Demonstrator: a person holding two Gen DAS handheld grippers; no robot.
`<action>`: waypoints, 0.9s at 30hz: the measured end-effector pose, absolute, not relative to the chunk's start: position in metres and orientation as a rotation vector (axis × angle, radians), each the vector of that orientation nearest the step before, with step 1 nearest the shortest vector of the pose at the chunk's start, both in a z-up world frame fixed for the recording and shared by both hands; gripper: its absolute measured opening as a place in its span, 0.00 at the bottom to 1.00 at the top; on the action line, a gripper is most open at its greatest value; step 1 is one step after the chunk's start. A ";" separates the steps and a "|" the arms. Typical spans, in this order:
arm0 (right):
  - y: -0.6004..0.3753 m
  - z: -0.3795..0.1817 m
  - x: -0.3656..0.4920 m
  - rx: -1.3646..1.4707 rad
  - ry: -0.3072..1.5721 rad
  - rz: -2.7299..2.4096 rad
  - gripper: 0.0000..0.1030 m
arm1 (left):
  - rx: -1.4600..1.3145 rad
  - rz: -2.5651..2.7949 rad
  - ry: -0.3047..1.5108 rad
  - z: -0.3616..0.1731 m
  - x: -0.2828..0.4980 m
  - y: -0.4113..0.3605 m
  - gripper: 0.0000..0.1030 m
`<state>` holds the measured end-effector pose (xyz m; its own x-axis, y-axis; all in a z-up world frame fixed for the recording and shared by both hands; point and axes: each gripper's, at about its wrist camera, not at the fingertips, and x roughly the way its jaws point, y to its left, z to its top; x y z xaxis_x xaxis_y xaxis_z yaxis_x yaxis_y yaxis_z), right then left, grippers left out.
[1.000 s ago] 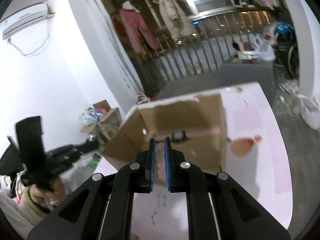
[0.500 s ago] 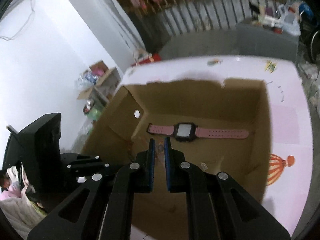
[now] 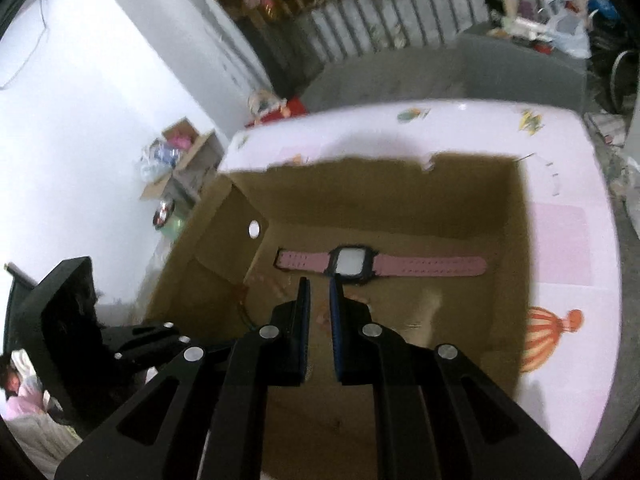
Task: Organize jewelry
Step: 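Open both grippers above the box to drop the bracelet and charm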
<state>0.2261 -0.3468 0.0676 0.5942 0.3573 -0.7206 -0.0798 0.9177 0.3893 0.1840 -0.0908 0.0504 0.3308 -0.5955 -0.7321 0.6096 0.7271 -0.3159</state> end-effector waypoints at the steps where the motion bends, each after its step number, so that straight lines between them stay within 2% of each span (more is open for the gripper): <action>1: -0.355 0.078 0.213 0.342 0.856 0.235 0.18 | 0.002 -0.776 0.921 0.058 0.181 -0.083 0.46; 2: -0.361 0.085 0.205 0.348 0.827 0.216 0.26 | -0.012 -0.758 0.890 0.067 0.179 -0.074 0.51; 3: -0.371 0.093 0.192 0.359 0.786 0.188 0.30 | -0.025 -0.735 0.857 0.075 0.176 -0.064 0.54; 5: -0.387 0.103 0.174 0.386 0.736 0.137 0.41 | -0.060 -0.656 0.783 0.091 0.171 -0.038 0.68; 8: -0.411 0.098 0.154 0.461 0.730 0.085 0.49 | -0.128 -0.528 0.762 0.097 0.177 -0.001 0.78; 13: -0.419 0.052 0.150 0.588 0.860 0.108 0.50 | -0.240 -0.422 0.973 0.055 0.205 0.022 0.79; 17: -0.408 0.023 0.160 0.559 0.987 0.107 0.50 | -0.336 -0.470 1.091 0.026 0.211 0.015 0.79; 21: -0.395 0.025 0.161 0.475 1.007 0.110 0.52 | -0.372 -0.519 1.118 0.020 0.204 0.000 0.80; 27: -0.386 0.032 0.153 0.431 1.006 0.079 0.49 | -0.308 -0.475 1.082 0.028 0.197 -0.013 0.79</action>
